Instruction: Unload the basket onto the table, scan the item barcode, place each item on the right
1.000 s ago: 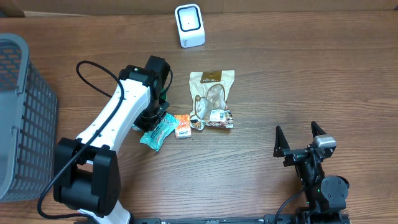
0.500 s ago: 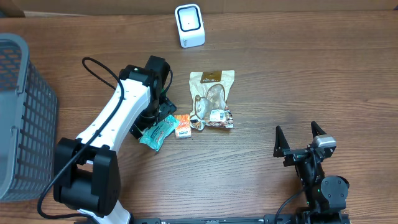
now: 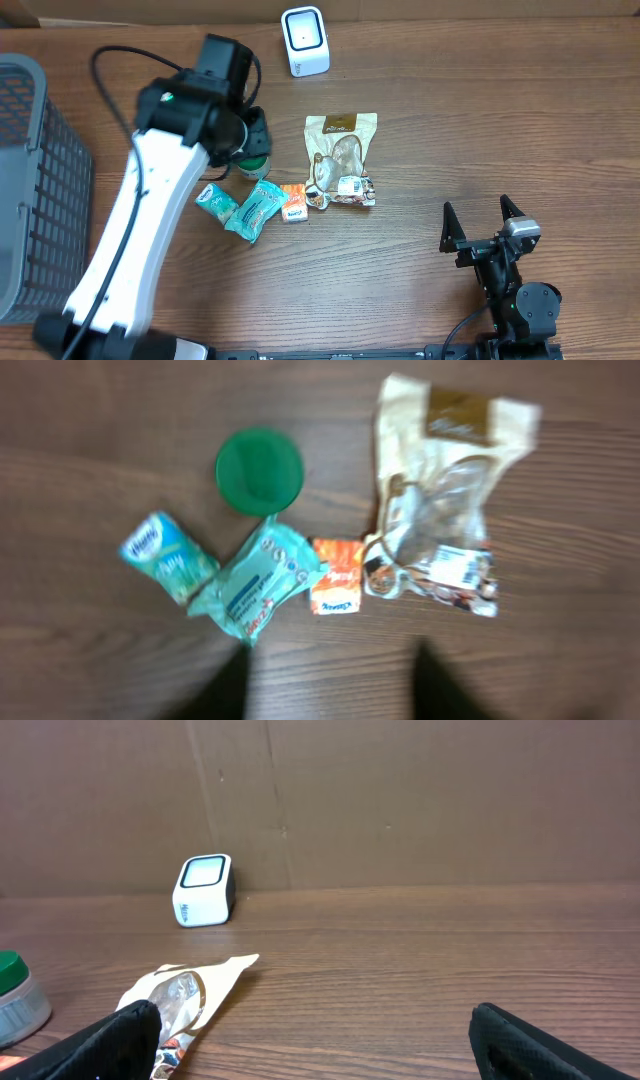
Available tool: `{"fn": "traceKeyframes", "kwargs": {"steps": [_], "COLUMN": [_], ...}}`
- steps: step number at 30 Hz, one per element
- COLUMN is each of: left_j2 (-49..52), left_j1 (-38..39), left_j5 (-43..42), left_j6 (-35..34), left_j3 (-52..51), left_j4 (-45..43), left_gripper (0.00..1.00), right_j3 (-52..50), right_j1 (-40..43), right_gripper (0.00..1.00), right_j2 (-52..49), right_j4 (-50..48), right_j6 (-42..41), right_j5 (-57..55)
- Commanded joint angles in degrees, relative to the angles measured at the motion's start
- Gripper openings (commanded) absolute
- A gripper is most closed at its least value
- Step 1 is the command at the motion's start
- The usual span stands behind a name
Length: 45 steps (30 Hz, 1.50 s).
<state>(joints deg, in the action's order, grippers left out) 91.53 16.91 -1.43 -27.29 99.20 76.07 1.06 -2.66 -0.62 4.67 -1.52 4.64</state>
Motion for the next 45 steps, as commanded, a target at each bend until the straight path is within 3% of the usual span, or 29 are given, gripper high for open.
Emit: {"fn": "traceKeyframes", "kwargs": {"steps": [1,7,17,31,45], "left_j2": [-4.31,-5.70,-5.73,-5.70,-5.73], "left_j1": [0.13,0.15,0.15,0.00,-0.02], "left_j5": [-1.57,-2.71,-5.33,-19.43,-21.20], "left_j6": [5.46,4.09,-10.23,-10.03,-11.56], "left_j3": [1.70,1.68,1.68,1.68,1.68], "left_j4": [0.90,5.44,9.14,8.98,8.52], "left_gripper": [0.04,0.04,0.04,0.04,0.04], "right_j3": [-0.59,-0.59,-0.59,-0.59,-0.59], "right_j1": [0.15,0.15,0.15,0.15,0.15], "right_gripper": [1.00,1.00,1.00,1.00,1.00], "right_j2": [0.46,0.46,0.46,0.46,0.46], "right_j4": [-0.24,-0.24,-0.24,-0.24,-0.24], "right_j6": [-0.22,-0.22,-0.22,-0.22,-0.22], "right_j5": [0.15,0.13,0.13,0.13,0.13]}}
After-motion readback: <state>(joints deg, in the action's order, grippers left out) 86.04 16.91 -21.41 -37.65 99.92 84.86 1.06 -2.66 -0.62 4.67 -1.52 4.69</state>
